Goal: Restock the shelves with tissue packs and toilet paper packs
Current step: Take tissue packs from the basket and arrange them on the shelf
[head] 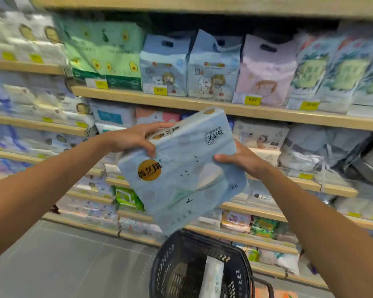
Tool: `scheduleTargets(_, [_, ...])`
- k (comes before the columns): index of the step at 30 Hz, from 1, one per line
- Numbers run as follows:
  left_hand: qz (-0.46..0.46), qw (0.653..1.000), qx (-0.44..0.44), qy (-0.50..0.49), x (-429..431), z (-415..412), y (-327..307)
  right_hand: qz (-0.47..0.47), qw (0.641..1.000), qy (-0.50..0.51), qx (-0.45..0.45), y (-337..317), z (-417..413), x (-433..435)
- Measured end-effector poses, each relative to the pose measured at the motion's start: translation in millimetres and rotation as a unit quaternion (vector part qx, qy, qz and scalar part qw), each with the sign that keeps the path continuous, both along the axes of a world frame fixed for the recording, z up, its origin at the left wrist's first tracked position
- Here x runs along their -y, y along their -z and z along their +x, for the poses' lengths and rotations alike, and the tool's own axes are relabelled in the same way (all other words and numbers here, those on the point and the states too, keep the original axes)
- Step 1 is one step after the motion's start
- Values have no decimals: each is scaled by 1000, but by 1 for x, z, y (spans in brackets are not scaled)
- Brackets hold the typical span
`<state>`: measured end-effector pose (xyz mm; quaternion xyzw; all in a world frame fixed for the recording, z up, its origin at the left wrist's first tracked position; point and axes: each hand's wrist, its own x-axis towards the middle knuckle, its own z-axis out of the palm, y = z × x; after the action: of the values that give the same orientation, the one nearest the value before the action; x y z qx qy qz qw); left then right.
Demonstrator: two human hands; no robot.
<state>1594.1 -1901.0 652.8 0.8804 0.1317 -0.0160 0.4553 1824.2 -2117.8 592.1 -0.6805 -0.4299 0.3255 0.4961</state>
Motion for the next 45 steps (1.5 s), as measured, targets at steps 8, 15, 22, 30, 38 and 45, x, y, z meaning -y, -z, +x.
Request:
scheduleTargets(8, [8,999,29,-29,-20,-27,-63,92,992,83,25,-63,-54,-20])
scheduleTargets(15, [80,991,78,-77,-53,-60,-123,149,973,163,72,-121,-114,-44])
scheduleTargets(22, [140,970,180,-86,-53,-87,-170,223,937,250,103,-169,-165,-61])
scheduleTargets(30, [240,882,329,-238,-76,-100,-171,276,898,312,143,-218,-187,-81])
scheduleTargets(38, [113,882,378,-259,-122,-74,-187,335,886,310,82,-254,-162,-121])
scheduleTargets(45, [1,878,412,-244,-178,-28,-230,395,866,303,38,-302,-108,-178])
